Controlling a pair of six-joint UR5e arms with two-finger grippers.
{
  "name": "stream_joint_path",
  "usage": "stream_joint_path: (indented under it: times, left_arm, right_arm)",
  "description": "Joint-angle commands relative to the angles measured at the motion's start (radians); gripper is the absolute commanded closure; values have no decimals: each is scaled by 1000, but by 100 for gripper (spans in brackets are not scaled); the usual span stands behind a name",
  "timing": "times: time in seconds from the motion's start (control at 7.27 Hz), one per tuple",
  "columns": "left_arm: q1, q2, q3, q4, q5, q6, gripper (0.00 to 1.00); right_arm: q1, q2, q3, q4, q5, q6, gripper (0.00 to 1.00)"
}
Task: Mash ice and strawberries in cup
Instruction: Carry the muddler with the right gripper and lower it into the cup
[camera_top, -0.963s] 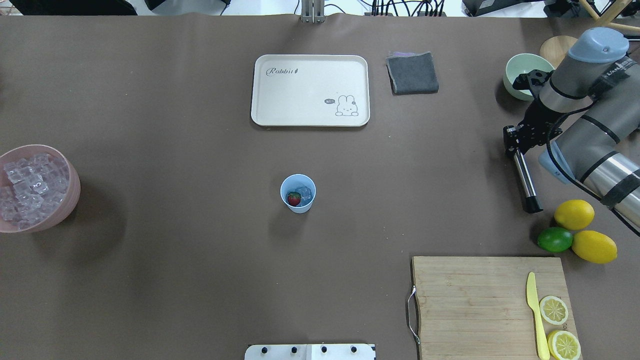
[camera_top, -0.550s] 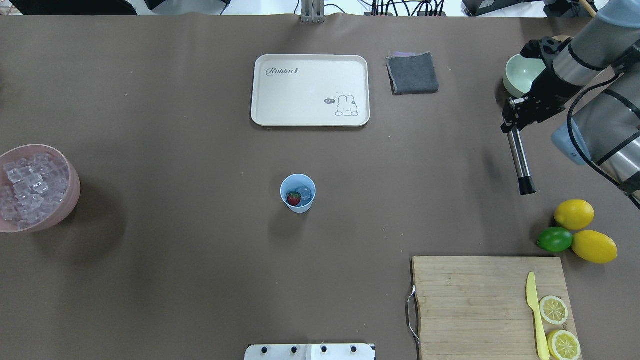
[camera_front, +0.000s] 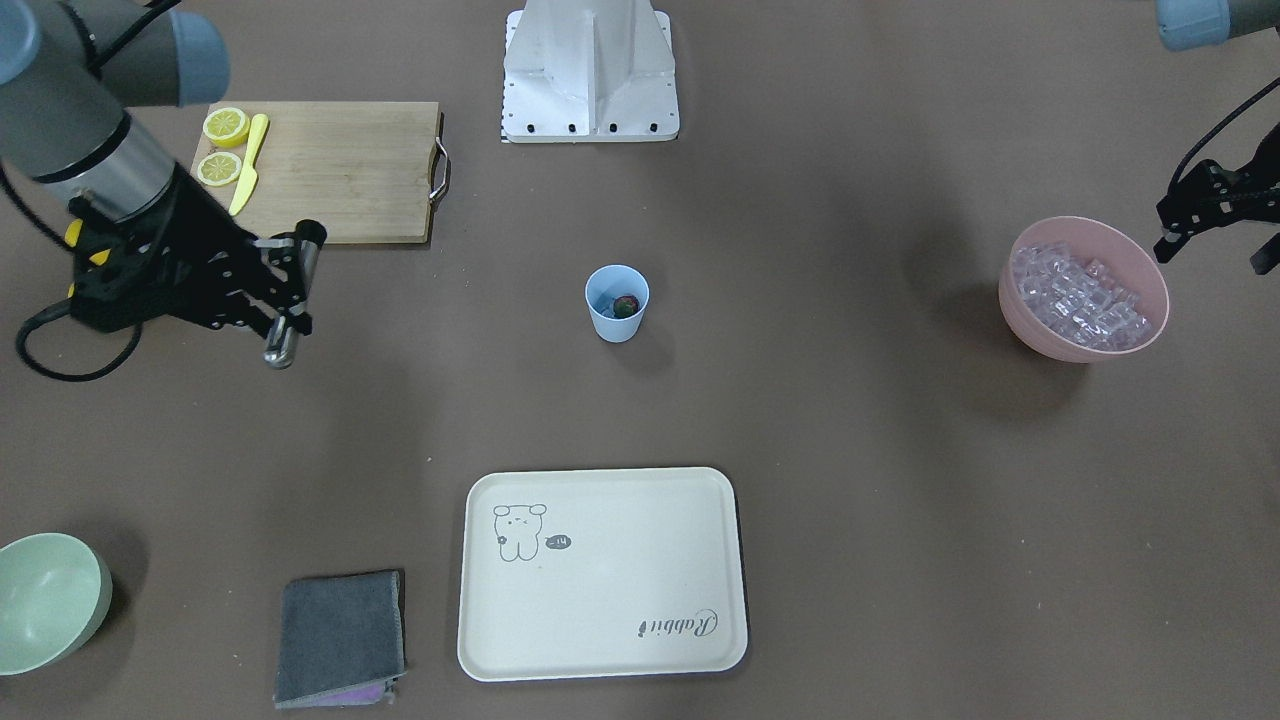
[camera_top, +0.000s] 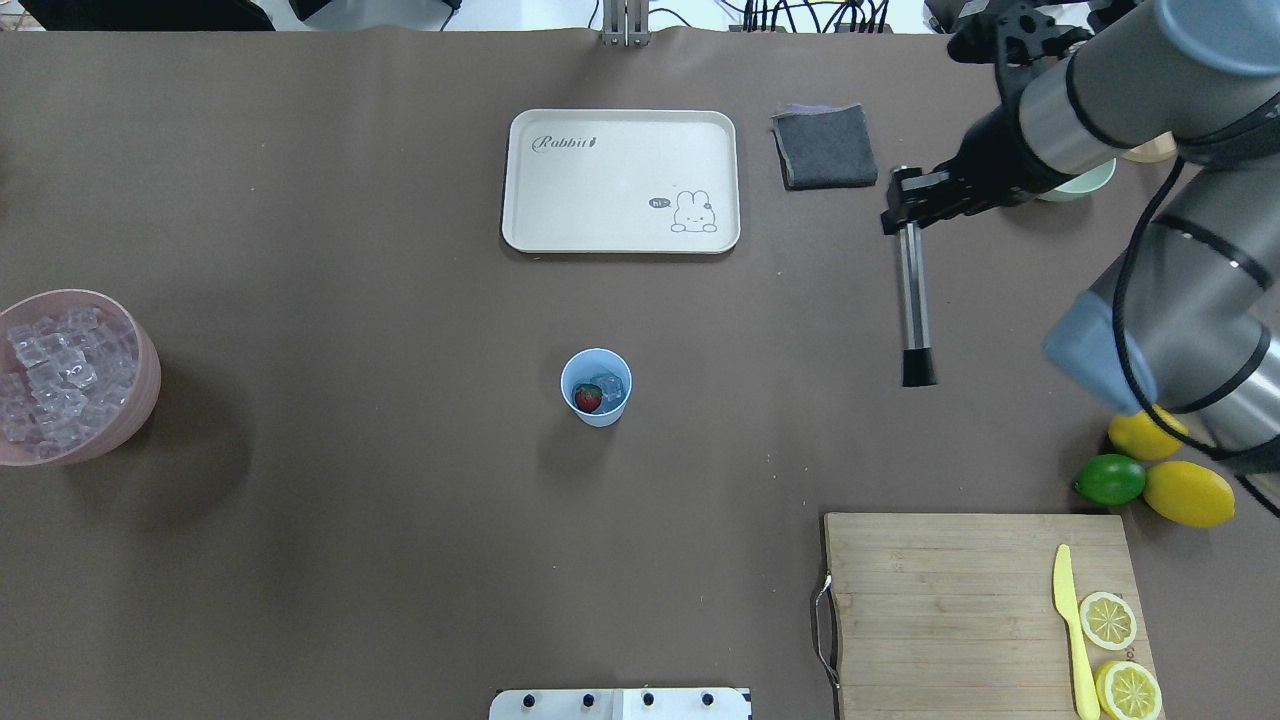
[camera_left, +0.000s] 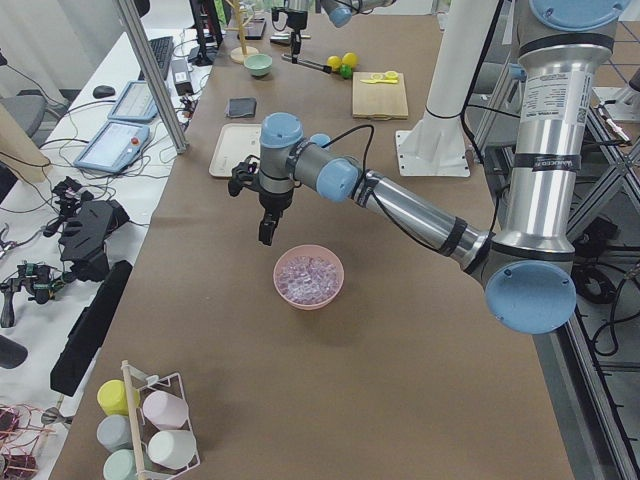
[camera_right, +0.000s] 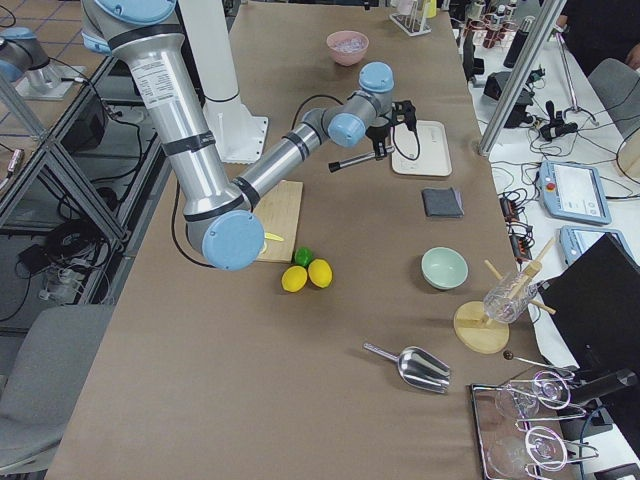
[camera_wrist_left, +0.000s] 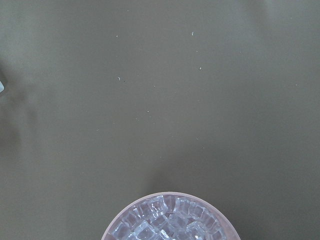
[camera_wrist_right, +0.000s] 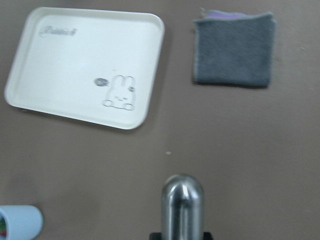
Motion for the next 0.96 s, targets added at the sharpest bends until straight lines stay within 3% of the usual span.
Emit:
stream_joint_path:
  times: [0.0, 0.14, 0.28, 0.83]
  left_arm:
    - [0, 0, 3, 0, -3, 2, 3]
    - [2, 0, 6, 0, -4, 2, 3]
    - [2, 0, 6, 0, -4, 2, 3]
    - [2, 0, 8, 3, -4, 2, 3]
  right_arm:
    - [-234, 43, 78, 227, -361, 221, 100]
    - [-343, 41, 80, 306, -605, 261, 100]
    - [-418, 52, 72, 328, -753, 253, 100]
    - [-543, 69, 32, 504, -1030, 110, 100]
